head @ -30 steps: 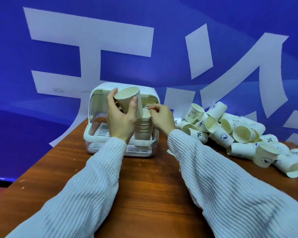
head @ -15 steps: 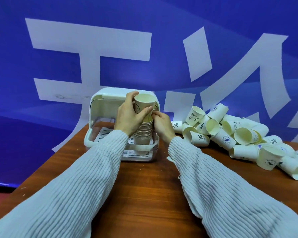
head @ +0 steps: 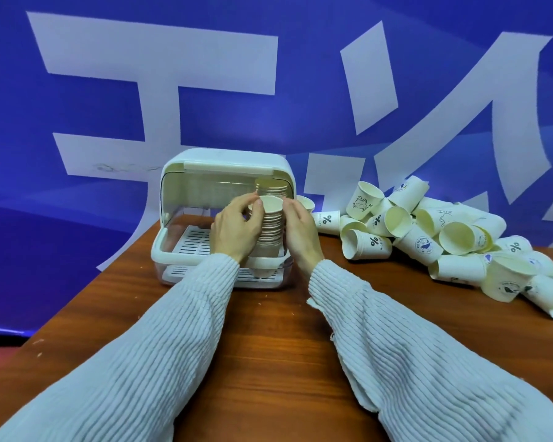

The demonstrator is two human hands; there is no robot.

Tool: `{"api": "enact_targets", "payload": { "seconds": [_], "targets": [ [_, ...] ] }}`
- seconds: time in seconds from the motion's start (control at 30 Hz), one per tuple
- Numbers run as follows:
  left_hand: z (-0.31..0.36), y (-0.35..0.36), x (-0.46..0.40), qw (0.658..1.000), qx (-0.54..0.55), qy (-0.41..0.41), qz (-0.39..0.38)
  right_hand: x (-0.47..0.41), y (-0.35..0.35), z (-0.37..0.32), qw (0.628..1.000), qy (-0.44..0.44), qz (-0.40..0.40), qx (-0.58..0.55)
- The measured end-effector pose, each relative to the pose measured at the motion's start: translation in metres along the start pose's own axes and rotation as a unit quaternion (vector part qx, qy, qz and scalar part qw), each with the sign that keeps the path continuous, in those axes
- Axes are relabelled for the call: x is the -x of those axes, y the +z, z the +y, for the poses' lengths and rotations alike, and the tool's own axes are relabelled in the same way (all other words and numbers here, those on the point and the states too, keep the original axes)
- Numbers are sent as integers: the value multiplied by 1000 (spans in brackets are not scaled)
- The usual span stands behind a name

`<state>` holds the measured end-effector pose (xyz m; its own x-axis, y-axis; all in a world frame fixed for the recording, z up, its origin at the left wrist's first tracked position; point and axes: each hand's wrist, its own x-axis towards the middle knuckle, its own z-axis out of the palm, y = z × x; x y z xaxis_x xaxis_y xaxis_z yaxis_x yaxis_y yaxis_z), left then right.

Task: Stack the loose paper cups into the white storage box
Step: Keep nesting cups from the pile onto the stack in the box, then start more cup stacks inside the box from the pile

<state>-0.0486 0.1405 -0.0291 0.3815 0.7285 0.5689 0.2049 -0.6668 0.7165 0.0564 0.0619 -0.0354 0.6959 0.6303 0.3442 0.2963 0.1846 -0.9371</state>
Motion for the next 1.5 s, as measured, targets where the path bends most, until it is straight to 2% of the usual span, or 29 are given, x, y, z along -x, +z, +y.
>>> {"api": "enact_targets", "payload": {
  "seconds": [0.13,0.33,0.43,0.5,0.57,0.63,0.7,0.77,0.87,0.97,1.07,1.3,1.4,1.5],
  "targets": [
    [3,-1,7,1000,15,-1,1,5,0,-4,997,-62,14,49],
    [3,-2,3,999,34,-27,-7,3,-6,-8,995,-51,0,84],
    [4,-3,-5,998,35,-26,-38,5,-29,-1,984,-73,100,129],
    [6,-1,0,999,25,4,-24,0,-58,14,953,-61,160,250],
    [11,1,17,997,25,51,44,-6,-90,33,890,-37,141,433],
    [16,10,42,989,27,102,100,-12,-117,51,816,-15,100,569],
    [20,22,64,978,18,174,113,-12,-136,64,776,5,71,627],
    [18,36,77,966,1,244,90,-9,-147,69,768,-5,82,635],
    [16,46,92,960,1,278,30,-2,-156,65,780,-76,131,607],
    [18,51,104,954,2,296,-41,8,-160,52,849,-115,177,484],
    [22,54,110,952,0,294,-83,25,-161,29,922,-110,194,316],
    [25,50,110,954,-52,265,-131,72,-151,4,977,-88,14,195],
    [23,43,111,955,-30,259,-143,72,-144,-10,979,-64,-30,191],
    [25,32,109,961,-12,251,-114,65,-144,-16,970,-104,-63,211]
  ]
}}
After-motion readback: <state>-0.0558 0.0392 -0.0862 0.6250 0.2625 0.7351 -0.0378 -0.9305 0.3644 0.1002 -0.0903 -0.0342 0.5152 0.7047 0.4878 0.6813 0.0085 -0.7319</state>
